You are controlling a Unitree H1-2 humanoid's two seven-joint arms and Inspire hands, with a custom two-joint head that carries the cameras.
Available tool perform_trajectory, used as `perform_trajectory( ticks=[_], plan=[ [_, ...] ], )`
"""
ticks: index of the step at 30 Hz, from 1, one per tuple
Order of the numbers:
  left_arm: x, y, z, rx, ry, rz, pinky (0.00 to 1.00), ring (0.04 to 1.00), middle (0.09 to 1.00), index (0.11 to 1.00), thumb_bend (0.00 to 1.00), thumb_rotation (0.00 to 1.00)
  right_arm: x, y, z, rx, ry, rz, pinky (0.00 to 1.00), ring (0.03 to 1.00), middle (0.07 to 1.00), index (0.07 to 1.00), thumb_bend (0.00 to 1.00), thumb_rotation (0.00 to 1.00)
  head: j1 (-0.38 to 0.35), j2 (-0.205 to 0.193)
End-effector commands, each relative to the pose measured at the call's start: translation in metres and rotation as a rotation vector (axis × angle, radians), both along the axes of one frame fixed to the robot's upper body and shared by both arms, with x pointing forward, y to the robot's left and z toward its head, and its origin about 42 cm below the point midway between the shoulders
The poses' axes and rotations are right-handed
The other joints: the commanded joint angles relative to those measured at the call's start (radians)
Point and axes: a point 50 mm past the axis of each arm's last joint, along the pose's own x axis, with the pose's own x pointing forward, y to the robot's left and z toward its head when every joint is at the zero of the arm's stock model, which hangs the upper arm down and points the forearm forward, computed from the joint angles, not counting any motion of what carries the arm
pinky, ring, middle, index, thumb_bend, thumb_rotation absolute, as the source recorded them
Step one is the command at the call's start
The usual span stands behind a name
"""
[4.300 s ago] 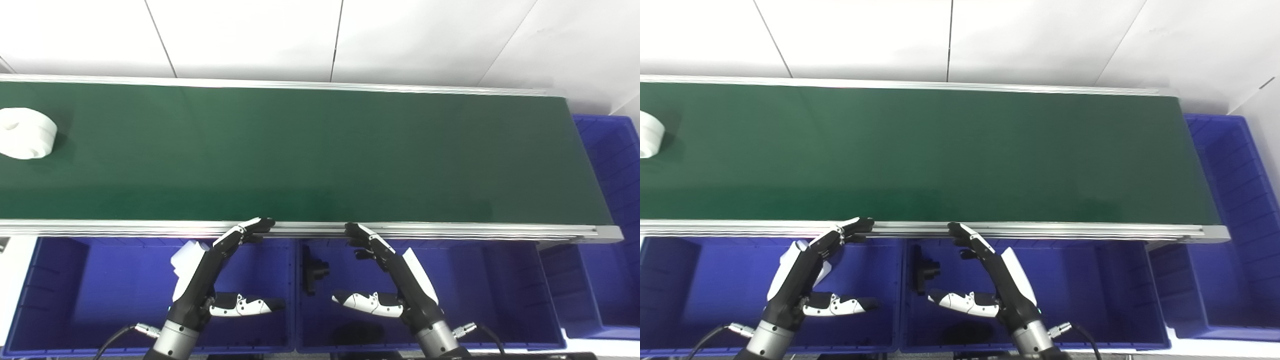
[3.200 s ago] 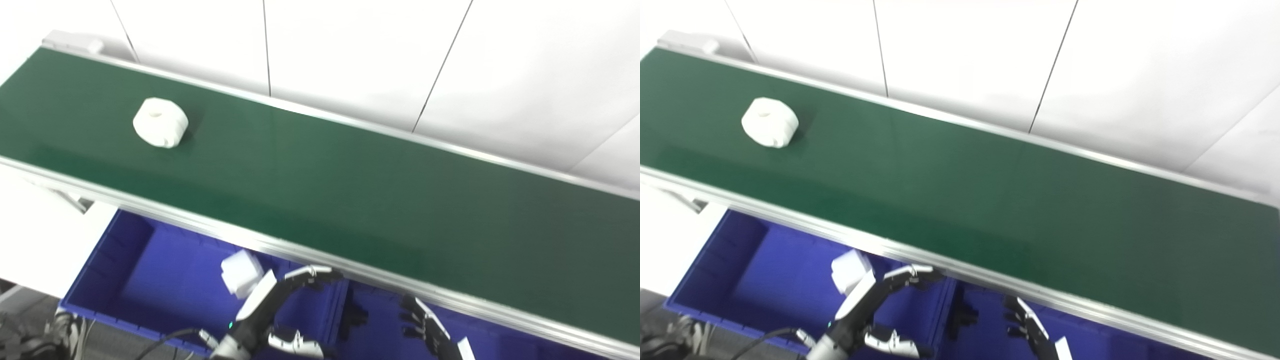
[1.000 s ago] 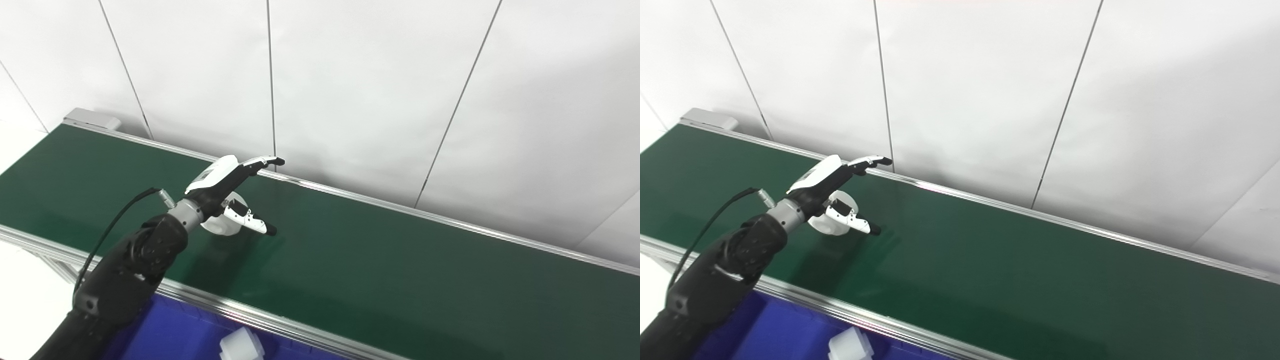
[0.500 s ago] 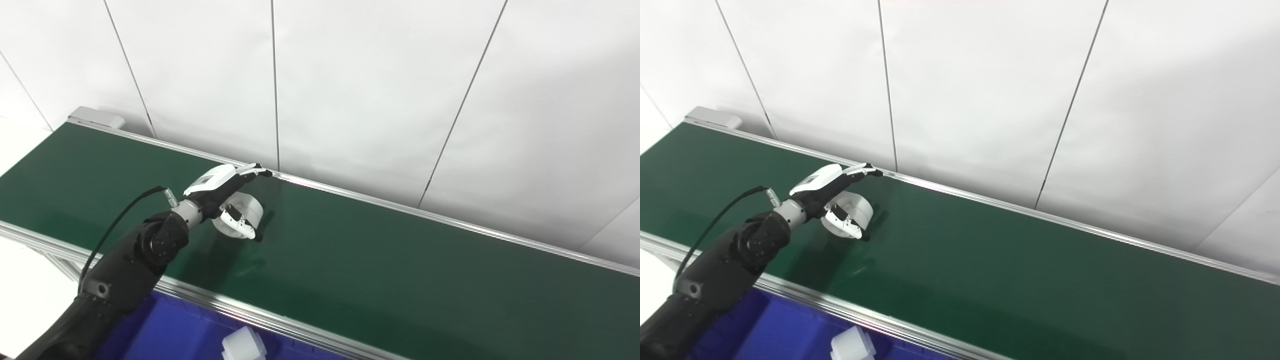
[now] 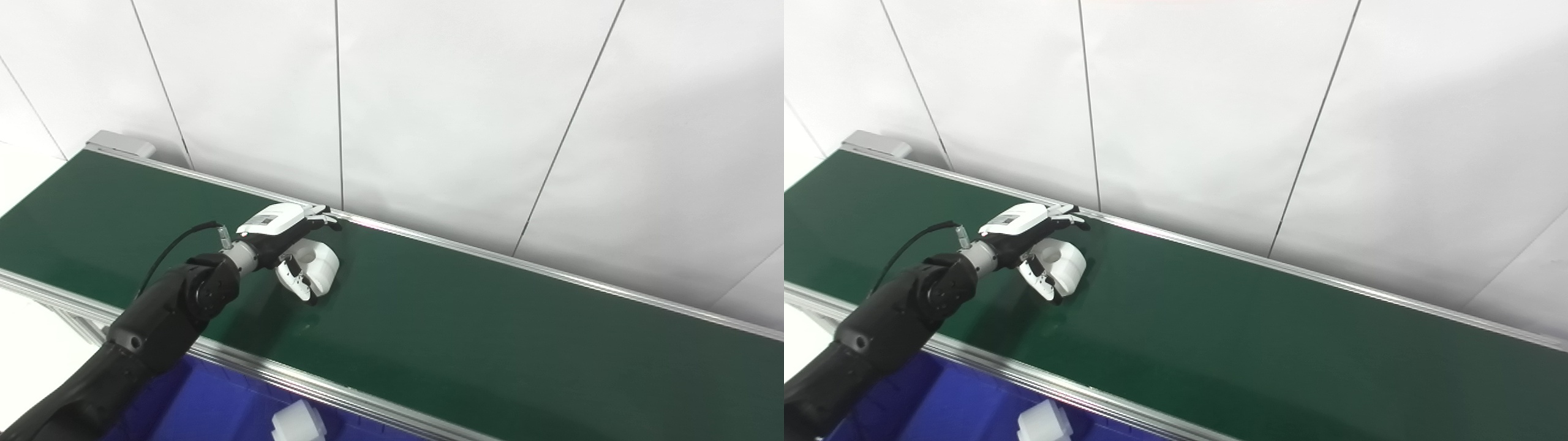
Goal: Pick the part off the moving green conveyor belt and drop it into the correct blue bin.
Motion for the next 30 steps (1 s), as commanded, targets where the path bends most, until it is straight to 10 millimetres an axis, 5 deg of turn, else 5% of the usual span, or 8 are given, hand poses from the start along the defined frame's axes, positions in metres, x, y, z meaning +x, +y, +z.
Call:
perform_trajectory(
  ticks=[1,3,6,18,24,30],
  plan=[
    [0.002,0.004,0.001,-0.026,-0.028,0.008,0.53,0.530,0.650,0.656,0.54,0.00,0.001,0.001,0.010,0.041,-0.072,0.005,0.63,0.752,0.785,0.822,0.72,0.29,-0.003,0.002],
    [0.000,-0.001,-0.005,-0.064,-0.052,-0.002,0.45,0.441,0.555,0.564,0.51,0.00,0.000,0.001,0.010,0.041,-0.072,0.000,0.65,0.757,0.785,0.820,0.72,0.30,-0.004,0.004],
    [-0.003,-0.007,-0.012,-0.141,-0.082,-0.003,0.47,0.454,0.518,0.487,0.50,0.00,0.000,0.000,0.010,0.035,-0.074,0.001,0.64,0.753,0.784,0.821,0.72,0.30,-0.004,0.006],
    [-0.010,-0.014,-0.007,-0.164,-0.093,-0.016,0.45,0.432,0.503,0.499,0.50,0.00,-0.001,0.004,0.013,0.030,-0.086,0.005,0.63,0.753,0.787,0.823,0.71,0.32,-0.016,0.026],
    [-0.022,-0.007,0.006,-0.217,-0.113,-0.017,0.47,0.457,0.513,0.478,0.50,0.00,-0.001,0.008,0.018,0.037,-0.098,0.008,0.65,0.768,0.793,0.831,0.71,0.33,-0.060,0.084],
    [-0.056,-0.003,0.029,-0.372,-0.218,-0.054,0.44,0.438,0.503,0.499,0.50,0.00,-0.002,0.013,0.030,0.036,-0.116,0.006,0.68,0.773,0.794,0.838,0.72,0.31,-0.164,0.189]
  ],
)
